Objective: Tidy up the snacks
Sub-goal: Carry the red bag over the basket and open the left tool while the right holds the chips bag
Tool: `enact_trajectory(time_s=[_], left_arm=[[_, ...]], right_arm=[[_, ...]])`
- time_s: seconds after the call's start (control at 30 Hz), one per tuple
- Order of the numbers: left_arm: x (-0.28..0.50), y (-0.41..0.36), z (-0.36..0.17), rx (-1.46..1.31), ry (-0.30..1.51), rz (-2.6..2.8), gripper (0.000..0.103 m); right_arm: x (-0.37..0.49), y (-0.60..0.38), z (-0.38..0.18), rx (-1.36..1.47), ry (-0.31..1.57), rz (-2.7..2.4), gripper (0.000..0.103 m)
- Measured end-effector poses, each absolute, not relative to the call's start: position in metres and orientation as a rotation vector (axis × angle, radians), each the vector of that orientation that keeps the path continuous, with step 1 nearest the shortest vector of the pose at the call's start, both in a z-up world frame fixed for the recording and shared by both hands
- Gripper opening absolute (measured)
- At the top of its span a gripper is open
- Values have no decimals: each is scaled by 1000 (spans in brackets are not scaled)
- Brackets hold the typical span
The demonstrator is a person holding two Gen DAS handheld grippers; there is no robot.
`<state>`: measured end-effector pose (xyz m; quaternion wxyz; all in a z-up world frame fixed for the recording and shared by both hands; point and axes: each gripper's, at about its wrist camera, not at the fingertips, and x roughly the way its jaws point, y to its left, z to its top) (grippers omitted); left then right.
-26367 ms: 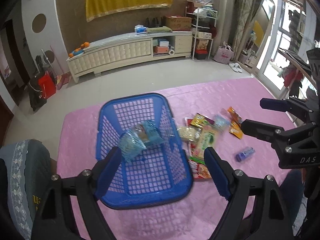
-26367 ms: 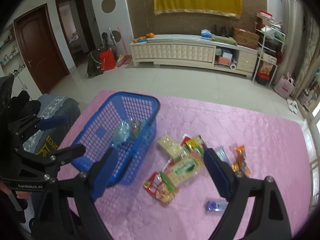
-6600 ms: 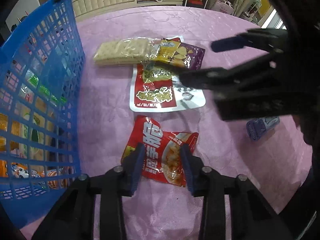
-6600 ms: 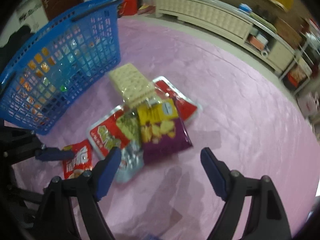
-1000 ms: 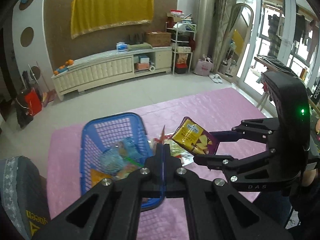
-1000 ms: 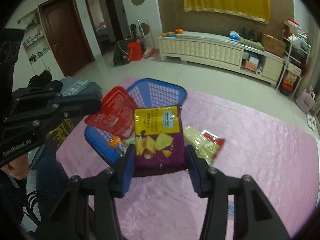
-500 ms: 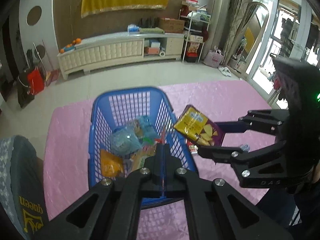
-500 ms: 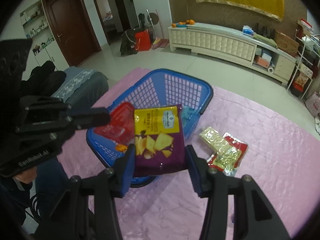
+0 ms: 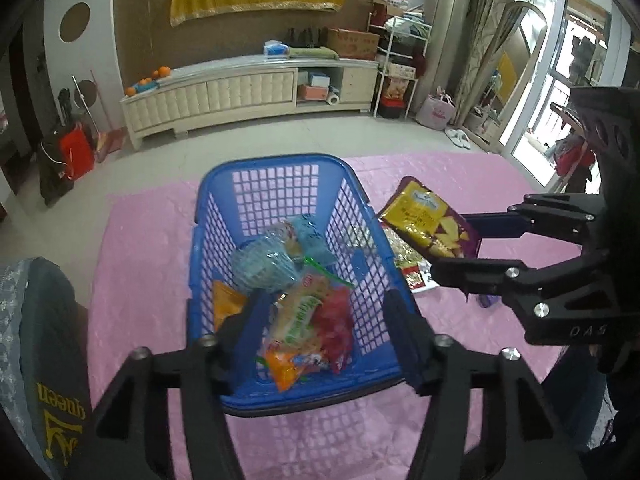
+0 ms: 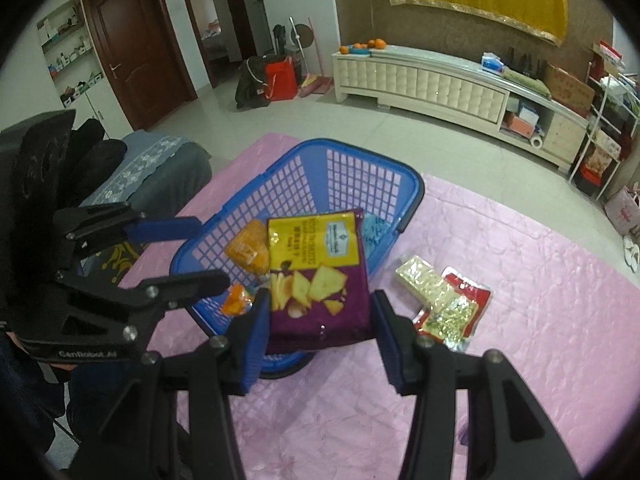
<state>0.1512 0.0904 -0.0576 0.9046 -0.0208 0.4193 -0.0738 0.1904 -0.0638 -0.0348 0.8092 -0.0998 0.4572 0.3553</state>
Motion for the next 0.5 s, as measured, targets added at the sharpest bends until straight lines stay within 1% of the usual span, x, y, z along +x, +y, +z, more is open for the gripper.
enact_trajectory(time_s=[0.03,0.1,0.17,0.5], left_arm=[[152,93,-57,-41,864,-148,60],[153,97,-56,-29,860,-132,67],[155,103,-56,-19,856,-118,69],[182,133,-69,-14,885,-76,70]], right_arm=[[192,-62,-34,-215,976,759,54],[196,-58,-33,-220,973,759,54],[202,-52,-33,-225,973,759,54],[233,-14,-53,-268,1005,774,54]])
